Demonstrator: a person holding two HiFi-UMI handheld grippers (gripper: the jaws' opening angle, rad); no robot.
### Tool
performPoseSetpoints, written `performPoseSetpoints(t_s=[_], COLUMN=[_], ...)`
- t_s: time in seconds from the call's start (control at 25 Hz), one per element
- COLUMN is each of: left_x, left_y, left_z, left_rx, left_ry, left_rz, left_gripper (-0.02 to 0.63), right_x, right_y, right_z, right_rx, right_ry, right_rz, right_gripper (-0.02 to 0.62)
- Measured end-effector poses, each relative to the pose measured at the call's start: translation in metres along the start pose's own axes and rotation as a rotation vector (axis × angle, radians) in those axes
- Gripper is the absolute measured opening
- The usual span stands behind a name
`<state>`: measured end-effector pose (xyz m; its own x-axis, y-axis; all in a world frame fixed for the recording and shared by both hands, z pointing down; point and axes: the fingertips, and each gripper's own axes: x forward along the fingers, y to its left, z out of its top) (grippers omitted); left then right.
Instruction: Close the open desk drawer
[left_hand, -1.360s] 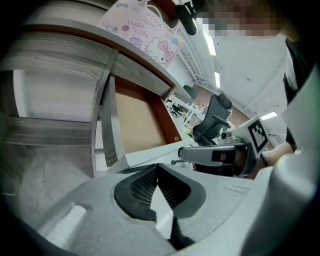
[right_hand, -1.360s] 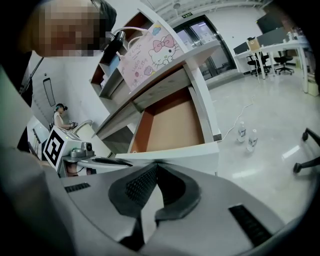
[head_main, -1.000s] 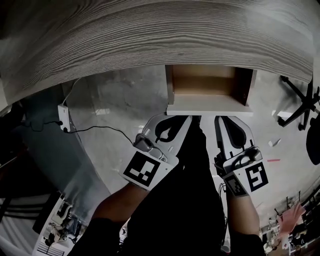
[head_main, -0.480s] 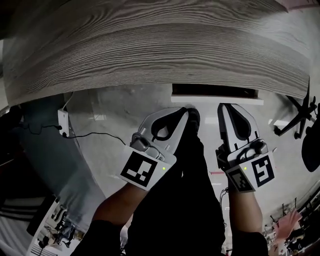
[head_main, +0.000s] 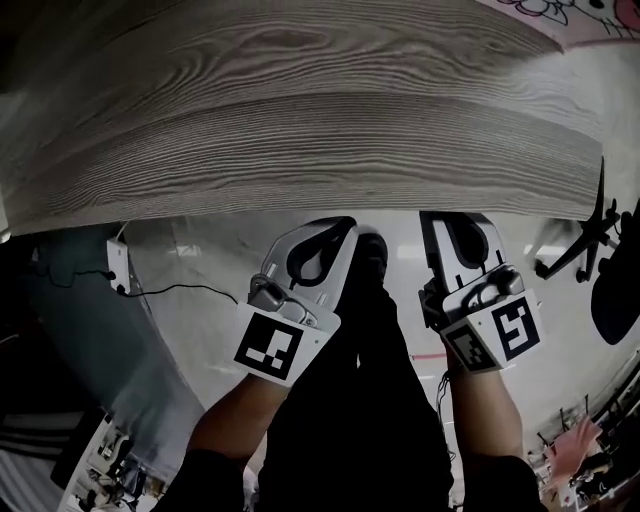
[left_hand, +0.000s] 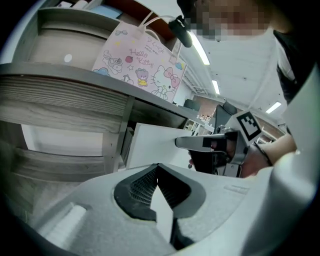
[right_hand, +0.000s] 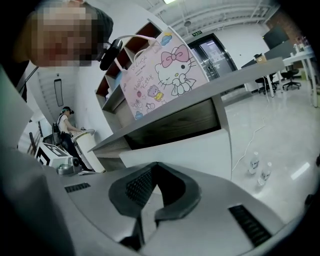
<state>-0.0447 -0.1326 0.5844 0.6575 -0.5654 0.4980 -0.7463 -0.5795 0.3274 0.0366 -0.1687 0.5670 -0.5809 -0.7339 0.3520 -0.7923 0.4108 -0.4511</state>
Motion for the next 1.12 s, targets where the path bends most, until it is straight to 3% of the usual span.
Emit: performPoseSetpoints(t_s=[0.36,0.68,0.96,1.12], left_x=[0.005,0.015,0.013,0.01], left_y=[0.018,0.021,0.021,0.013], left_z=[0.011,0.005,-0.003,-0.008], left_rx=[-0.017,-0.024,-0.025,-0.023], left_ry=[-0.016,0.002,0.011,0.014], left_rz=[-0.001,-0.009,-0.022,-0.03], left_gripper=[0.006,0.006,0.006,0.006], right_x=[0.028,0.03,0.03,0.031], right_y=[-0.001,-0.006,-0.007,-0.017], right_z=[0.012,0.01,0.009,-0.003], right_rx=[-0.06,-0.108,-0.13,-0.034], right_ry=[-0.028,-0.074,-0.078,-0.073], right_rz=[-0.006,-0.069,-0.052,-0.098], right_gripper=[0.012,0.011,0.011,0.012])
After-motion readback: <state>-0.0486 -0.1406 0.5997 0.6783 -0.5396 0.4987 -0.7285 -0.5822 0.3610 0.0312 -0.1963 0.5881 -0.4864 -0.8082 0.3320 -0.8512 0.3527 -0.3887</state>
